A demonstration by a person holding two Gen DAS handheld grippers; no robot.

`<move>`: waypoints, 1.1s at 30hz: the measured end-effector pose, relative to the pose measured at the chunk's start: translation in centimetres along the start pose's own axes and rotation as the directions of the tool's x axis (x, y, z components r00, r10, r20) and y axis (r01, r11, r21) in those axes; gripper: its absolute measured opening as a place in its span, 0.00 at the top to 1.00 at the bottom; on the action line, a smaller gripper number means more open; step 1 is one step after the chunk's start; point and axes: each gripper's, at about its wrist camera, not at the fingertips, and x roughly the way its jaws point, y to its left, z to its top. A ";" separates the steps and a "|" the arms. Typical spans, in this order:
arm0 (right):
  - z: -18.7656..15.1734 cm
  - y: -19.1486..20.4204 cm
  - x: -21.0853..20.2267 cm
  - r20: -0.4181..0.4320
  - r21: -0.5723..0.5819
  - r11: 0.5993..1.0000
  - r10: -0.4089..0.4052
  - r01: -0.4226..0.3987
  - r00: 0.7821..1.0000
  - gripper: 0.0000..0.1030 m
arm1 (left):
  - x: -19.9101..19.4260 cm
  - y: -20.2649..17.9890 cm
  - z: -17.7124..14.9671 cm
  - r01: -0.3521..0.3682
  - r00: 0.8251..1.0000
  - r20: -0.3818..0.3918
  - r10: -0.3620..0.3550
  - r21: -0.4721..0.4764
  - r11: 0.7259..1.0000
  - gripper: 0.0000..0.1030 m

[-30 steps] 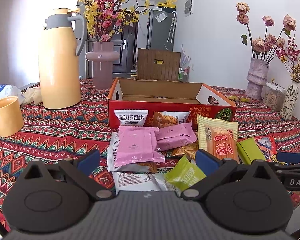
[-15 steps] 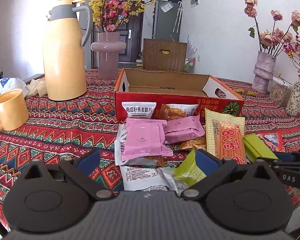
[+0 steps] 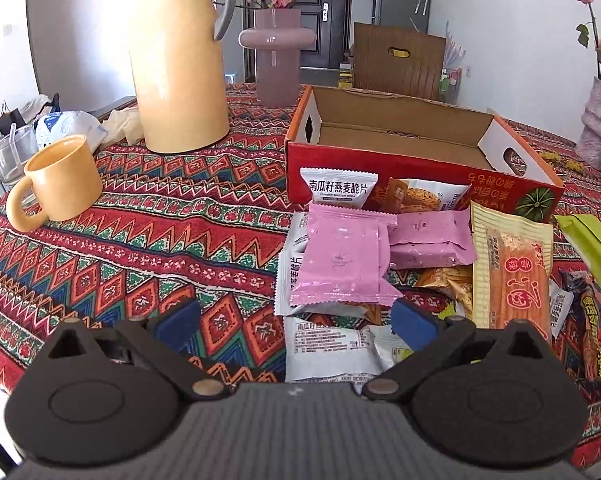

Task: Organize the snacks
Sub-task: 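Grasp the pink 'Delicious food' packet with the left gripper while the right holds the green bar, then lower the pink packet and green bar into the cardboard box, opening both grippers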

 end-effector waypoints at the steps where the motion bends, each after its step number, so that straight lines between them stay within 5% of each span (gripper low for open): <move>1: 0.3 -0.3 0.2 -0.006 -0.001 1.000 0.007 -0.007 1.000 0.65 | 0.2 -0.2 0.4 0.004 1.000 -0.010 -0.004 -0.007 1.000 0.00; 13: 1.5 0.0 2.5 -0.039 0.018 0.999 0.028 -0.028 0.999 0.65 | 4.8 -2.4 3.9 0.049 0.995 -0.086 -0.049 -0.008 0.999 0.02; 18: 1.0 0.7 3.0 -0.020 0.067 0.998 0.003 -0.002 1.000 0.65 | 6.2 -2.0 4.4 0.090 0.989 -0.114 -0.090 -0.003 0.996 0.14; 22: 0.7 1.6 3.2 -0.004 0.098 0.994 -0.043 0.043 0.999 0.65 | 7.1 -2.3 4.3 0.131 0.981 -0.152 -0.123 0.043 0.990 0.38; 33: 1.4 3.8 2.7 0.021 0.060 0.990 -0.130 0.129 0.991 0.65 | 5.8 1.0 4.0 0.209 0.972 -0.105 -0.209 -0.016 0.978 0.40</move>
